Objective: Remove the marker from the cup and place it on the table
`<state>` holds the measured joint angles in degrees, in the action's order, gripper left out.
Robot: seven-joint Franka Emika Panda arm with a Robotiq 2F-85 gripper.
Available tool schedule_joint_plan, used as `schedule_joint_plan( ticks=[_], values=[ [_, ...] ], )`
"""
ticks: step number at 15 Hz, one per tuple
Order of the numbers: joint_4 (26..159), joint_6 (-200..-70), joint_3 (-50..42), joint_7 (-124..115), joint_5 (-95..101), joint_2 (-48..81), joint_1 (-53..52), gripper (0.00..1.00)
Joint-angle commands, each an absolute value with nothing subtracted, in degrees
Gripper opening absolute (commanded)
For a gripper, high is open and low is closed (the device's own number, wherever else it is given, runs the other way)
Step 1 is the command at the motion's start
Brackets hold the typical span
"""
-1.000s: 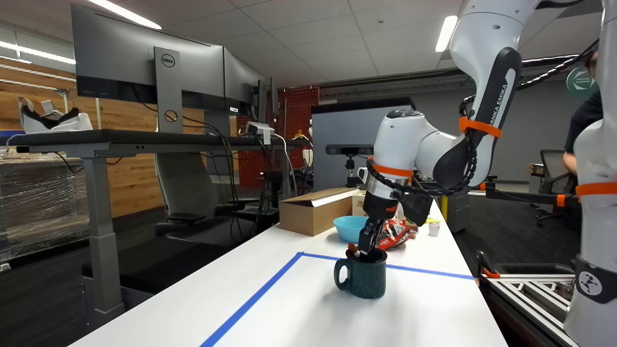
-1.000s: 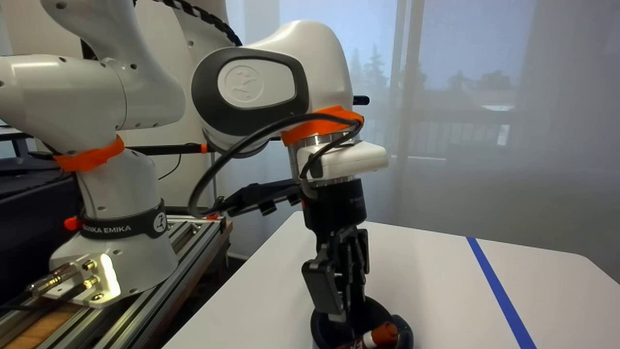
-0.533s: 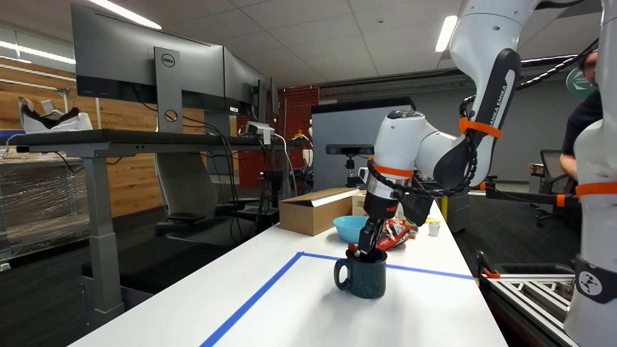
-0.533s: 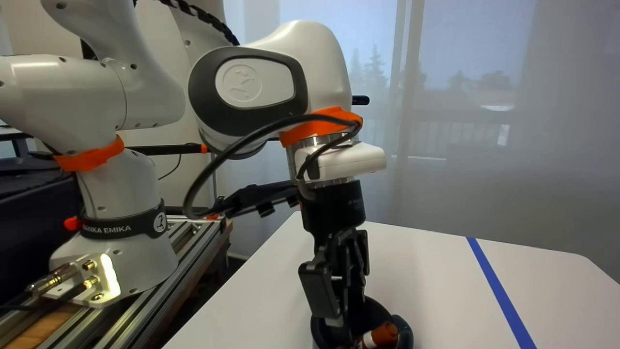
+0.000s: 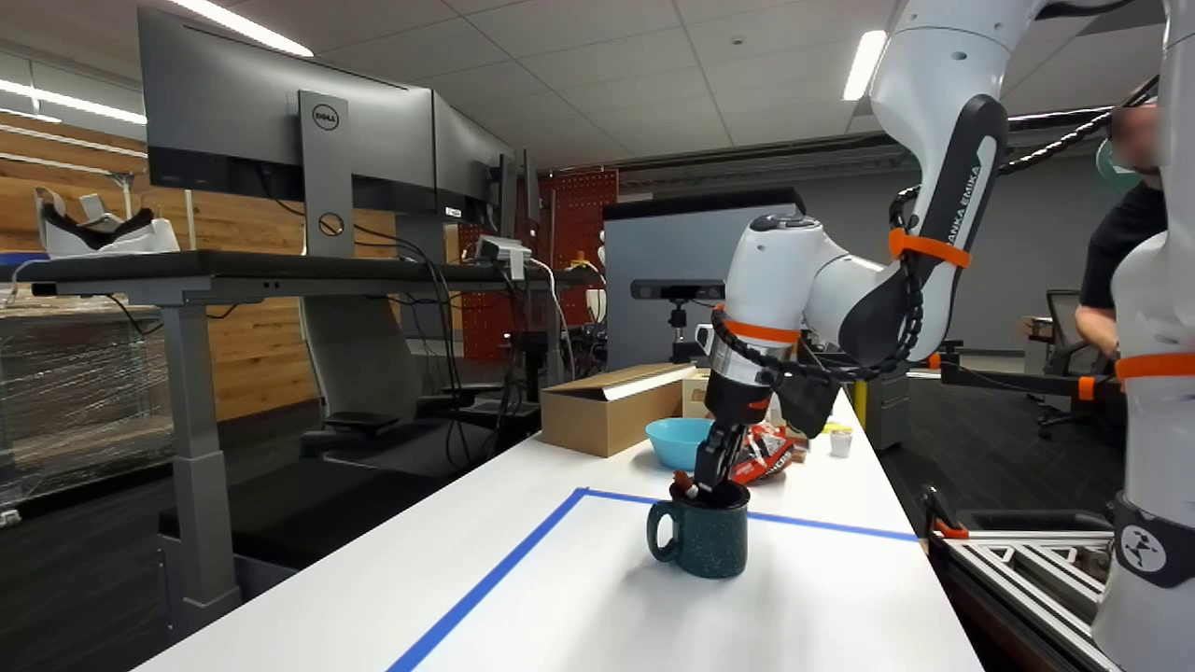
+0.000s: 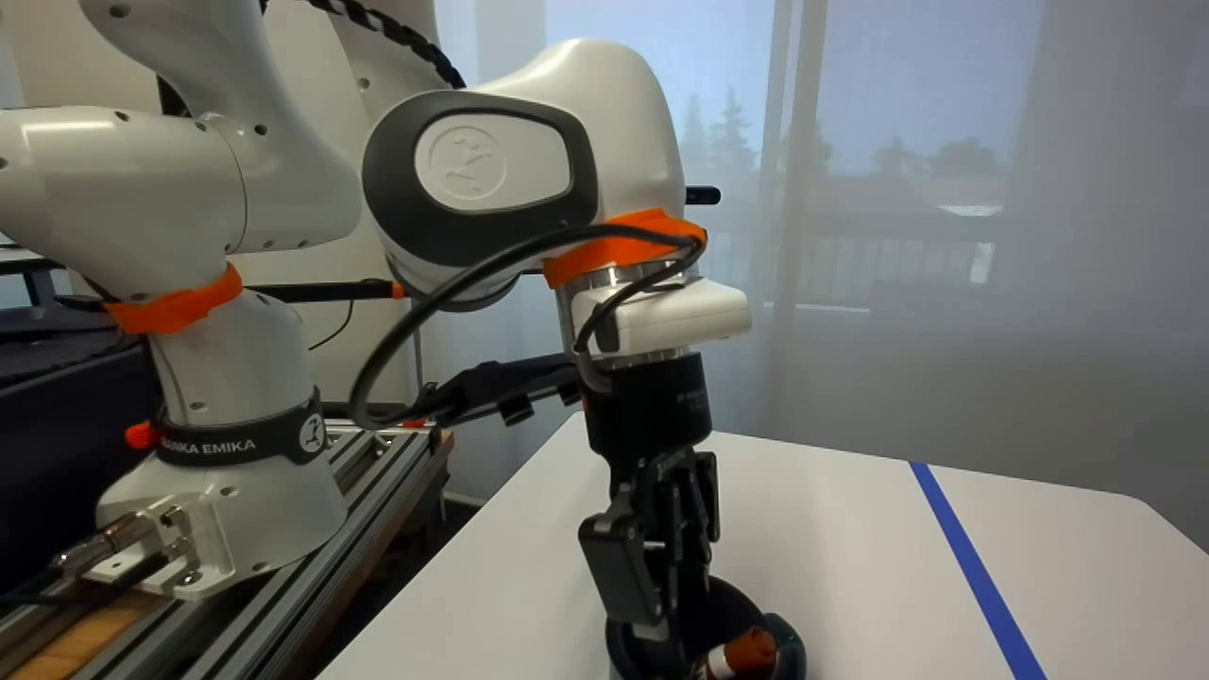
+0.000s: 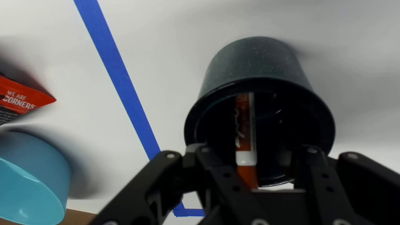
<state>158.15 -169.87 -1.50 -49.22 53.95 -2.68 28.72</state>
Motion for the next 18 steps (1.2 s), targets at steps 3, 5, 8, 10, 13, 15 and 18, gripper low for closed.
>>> schedule_joint_plan(
  ticks=[3, 5, 8, 10, 13, 15, 18],
  values=[
    [156.91, -171.91, -1.22, -51.42, 55.99, -0.85, 28.79, 0.54],
    [155.72, -172.19, -0.86, -51.89, 56.12, 0.33, 28.55, 0.57],
    [153.64, -172.26, -0.39, -52.43, 56.11, 2.27, 28.04, 0.58],
    [152.54, -172.17, -0.21, -52.82, 56.18, 3.36, 27.88, 0.46],
    [151.52, -172.07, -0.28, -53.03, 56.30, 4.60, 27.54, 0.24],
    [151.29, -171.95, -0.34, -52.88, 56.13, 5.03, 27.34, 0.03],
    [151.97, -171.63, -0.13, -52.37, 55.43, 3.88, 27.24, 0.05]
  ],
)
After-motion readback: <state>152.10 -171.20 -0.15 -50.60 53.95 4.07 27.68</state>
